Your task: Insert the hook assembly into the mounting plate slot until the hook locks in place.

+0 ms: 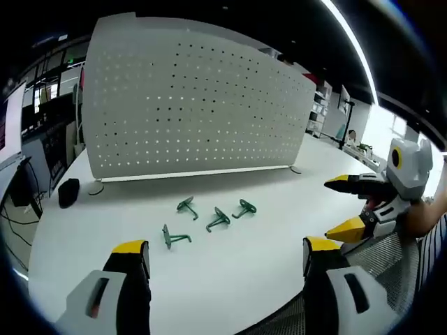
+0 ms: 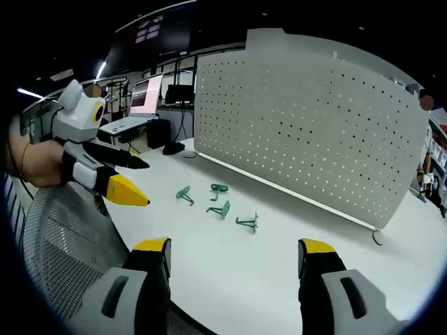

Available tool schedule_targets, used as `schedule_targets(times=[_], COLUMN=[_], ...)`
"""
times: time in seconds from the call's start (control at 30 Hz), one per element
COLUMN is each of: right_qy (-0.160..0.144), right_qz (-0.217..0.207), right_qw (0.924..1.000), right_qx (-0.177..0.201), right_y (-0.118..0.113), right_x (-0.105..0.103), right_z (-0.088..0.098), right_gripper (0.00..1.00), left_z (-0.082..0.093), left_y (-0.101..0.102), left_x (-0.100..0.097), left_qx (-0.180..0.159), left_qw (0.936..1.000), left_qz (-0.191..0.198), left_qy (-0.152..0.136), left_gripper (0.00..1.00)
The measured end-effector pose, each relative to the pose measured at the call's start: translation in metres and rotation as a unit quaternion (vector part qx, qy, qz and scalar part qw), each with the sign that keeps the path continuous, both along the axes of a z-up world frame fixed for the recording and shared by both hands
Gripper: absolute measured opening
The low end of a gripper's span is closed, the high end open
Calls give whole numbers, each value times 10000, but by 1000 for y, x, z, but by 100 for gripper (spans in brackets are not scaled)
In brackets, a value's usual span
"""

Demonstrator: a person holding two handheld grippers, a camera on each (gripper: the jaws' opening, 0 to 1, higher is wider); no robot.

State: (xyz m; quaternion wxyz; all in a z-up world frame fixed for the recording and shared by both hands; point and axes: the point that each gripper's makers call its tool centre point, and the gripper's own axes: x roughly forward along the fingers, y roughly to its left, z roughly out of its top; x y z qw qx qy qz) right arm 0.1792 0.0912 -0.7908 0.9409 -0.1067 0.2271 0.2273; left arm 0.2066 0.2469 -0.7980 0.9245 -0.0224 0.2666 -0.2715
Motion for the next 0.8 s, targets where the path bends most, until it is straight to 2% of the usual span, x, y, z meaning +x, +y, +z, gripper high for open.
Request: schedule_targets(times=[0.4, 0.8], right_qy=[56, 4], right_qz=[23, 25], right_qw=[9999, 10000], right_qx=[-103, -16], right_y=[0, 3], right_x=[-1, -1], right_z=[-4, 0], right_gripper=[71, 71], left_z=[2, 1], left_y=[1, 2], left_x=[0, 0], left_qx=[-56, 3], left_qw=[10000, 10000], left_qz=[45, 25], left_qy=[-41, -34], left_gripper=[93, 93])
